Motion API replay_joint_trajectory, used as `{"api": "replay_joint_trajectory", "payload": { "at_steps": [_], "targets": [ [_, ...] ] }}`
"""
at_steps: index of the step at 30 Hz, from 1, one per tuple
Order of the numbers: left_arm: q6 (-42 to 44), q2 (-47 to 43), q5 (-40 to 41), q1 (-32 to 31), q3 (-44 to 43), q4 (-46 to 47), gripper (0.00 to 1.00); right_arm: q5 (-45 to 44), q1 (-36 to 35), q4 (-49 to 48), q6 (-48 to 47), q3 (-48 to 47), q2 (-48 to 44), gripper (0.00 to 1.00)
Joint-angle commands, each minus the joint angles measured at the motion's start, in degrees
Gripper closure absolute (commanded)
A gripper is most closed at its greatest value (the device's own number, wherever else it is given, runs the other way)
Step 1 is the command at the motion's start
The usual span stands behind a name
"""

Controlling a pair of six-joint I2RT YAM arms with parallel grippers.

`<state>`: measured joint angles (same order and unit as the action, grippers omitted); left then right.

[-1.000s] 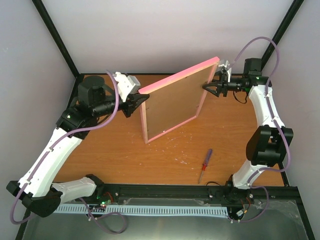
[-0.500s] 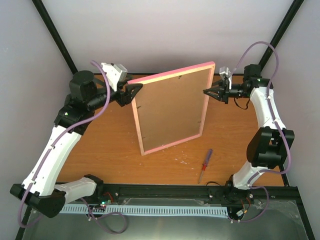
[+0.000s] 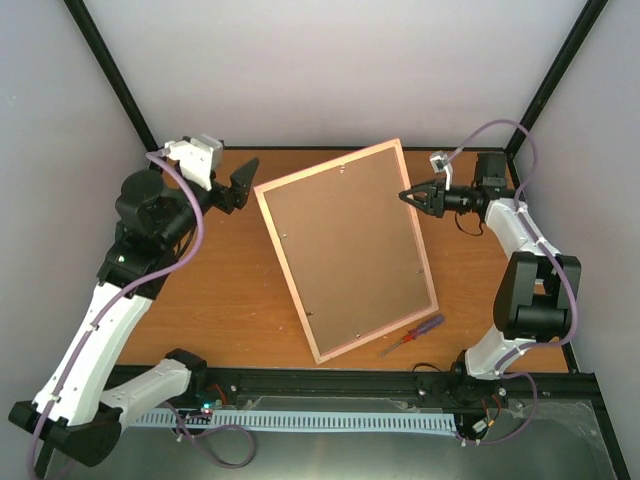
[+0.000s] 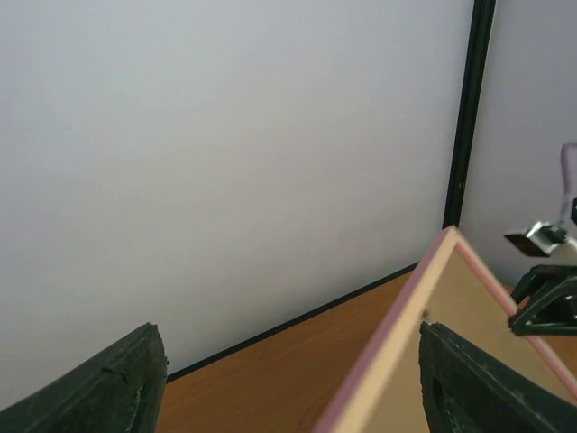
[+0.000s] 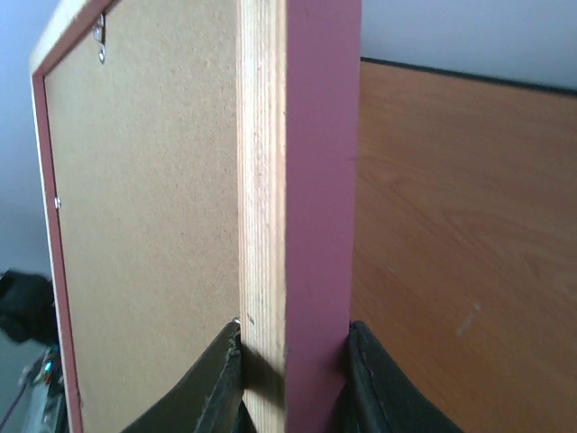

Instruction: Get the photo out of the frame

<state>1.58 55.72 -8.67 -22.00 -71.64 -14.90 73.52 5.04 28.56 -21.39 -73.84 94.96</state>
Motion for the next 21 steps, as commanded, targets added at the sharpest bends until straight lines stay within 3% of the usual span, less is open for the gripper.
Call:
{"api": "replay_joint_trajectory", "payload": {
  "at_steps": [1, 6, 10, 13, 15, 18, 21],
  "targets": [
    [-4.3, -3.4, 1.4, 0.5, 4.3, 4.8, 0.23, -4.7, -1.0, -26.7, 23.9, 5.9, -2.1, 0.97],
    [-5.0, 1.2, 5.4, 0.4, 8.1, 16.3, 0.25, -13.3, -2.9, -33.7, 30.8, 4.9, 2.2, 0.97],
    [-0.8, 13.3, 20.7, 0.2, -1.3, 17.9, 0.26, -21.9, -3.3, -36.2, 35.5, 3.3, 6.9, 0.97],
    [3.6, 19.7, 28.0, 0.2, -2.1, 26.8, 0.24, -26.5, -3.7, -35.2, 37.9, 2.0, 10.7, 0.97],
    [3.8, 22.2, 31.2, -0.7, -2.8, 25.8, 0.24, -28.5, -4.4, -32.3, 37.7, 1.6, 12.1, 0.97],
    [0.7, 19.8, 35.7, -3.2, 4.0, 24.1, 0.24, -31.8, -5.2, -28.0, 36.2, 2.8, 12.4, 0.97],
    [-6.5, 11.7, 36.4, -5.1, 14.6, 23.7, 0.25, -33.9, -5.9, -26.7, 35.2, 5.8, 11.9, 0.97]
  ]
}}
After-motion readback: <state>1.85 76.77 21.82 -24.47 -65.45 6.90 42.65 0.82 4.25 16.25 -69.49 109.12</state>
